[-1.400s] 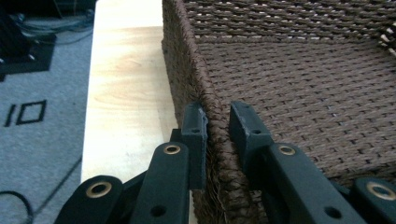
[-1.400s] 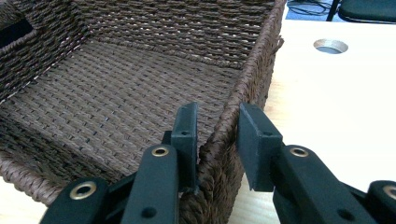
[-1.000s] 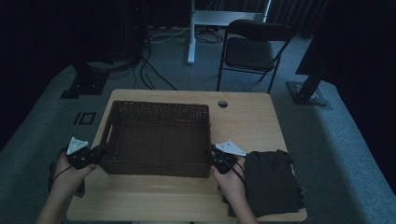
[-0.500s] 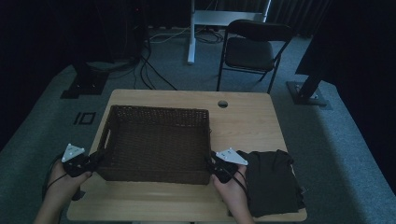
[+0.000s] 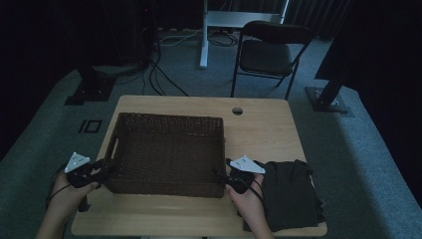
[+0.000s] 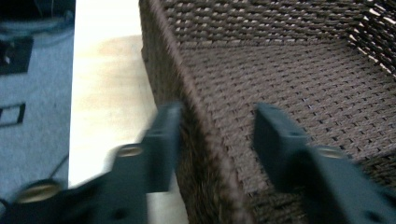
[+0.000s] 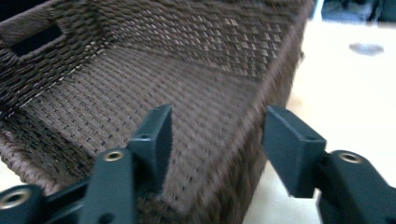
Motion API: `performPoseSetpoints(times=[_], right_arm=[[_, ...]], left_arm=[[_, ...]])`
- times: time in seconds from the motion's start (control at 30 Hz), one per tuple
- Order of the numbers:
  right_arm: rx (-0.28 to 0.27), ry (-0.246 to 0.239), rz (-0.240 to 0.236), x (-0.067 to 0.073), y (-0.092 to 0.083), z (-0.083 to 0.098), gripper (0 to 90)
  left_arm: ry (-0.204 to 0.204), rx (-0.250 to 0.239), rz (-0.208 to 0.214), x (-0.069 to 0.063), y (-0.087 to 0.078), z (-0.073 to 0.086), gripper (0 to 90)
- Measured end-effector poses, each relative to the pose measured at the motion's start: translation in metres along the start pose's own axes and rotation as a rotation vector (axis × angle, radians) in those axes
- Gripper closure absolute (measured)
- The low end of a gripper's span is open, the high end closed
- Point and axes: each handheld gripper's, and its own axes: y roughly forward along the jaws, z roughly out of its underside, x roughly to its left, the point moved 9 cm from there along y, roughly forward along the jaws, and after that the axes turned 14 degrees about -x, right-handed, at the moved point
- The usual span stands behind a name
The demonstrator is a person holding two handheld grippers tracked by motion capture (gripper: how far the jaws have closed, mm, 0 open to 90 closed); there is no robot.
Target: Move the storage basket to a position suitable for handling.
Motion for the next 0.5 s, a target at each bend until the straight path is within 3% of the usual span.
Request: performPoseSetpoints(times=[0.03,0.07,0.17,0.27,0.3,0.37,0.43,0.5], right_arm=[[0.007,-0.014,0.0,0.0,0.001,0.0,31.9],[0.005,-0.025,-0.008,0.0,0.003,-0.002,32.7],[-0.011,-0.011,-0.014,0.002,0.004,-0.005,30.9],[-0.058,-0.091,-0.002,0.001,0.006,-0.015,21.1],[-0.068,-0.109,-0.011,0.001,0.006,-0.017,17.7],[-0.066,-0.096,-0.027,0.002,0.006,-0.019,10.7],[-0.073,-0.127,0.02,-0.003,0.009,-0.02,10.6],[-0.066,-0.063,-0.014,-0.001,0.01,-0.019,13.5]], left_arm=[[0.0,0.0,0.0,0.0,0.0,0.0,42.7],[0.011,0.005,0.011,-0.002,0.001,-0.002,37.4],[0.021,0.007,0.015,-0.002,0.001,-0.005,26.6],[0.048,-0.014,0.009,0.0,-0.002,-0.012,16.5],[0.063,-0.009,0.009,0.0,-0.002,-0.013,16.1],[0.075,-0.008,0.013,-0.001,-0.003,-0.013,16.1],[0.064,-0.001,0.025,-0.003,-0.004,-0.014,16.1],[0.056,0.007,0.024,-0.004,-0.005,-0.015,16.1]])
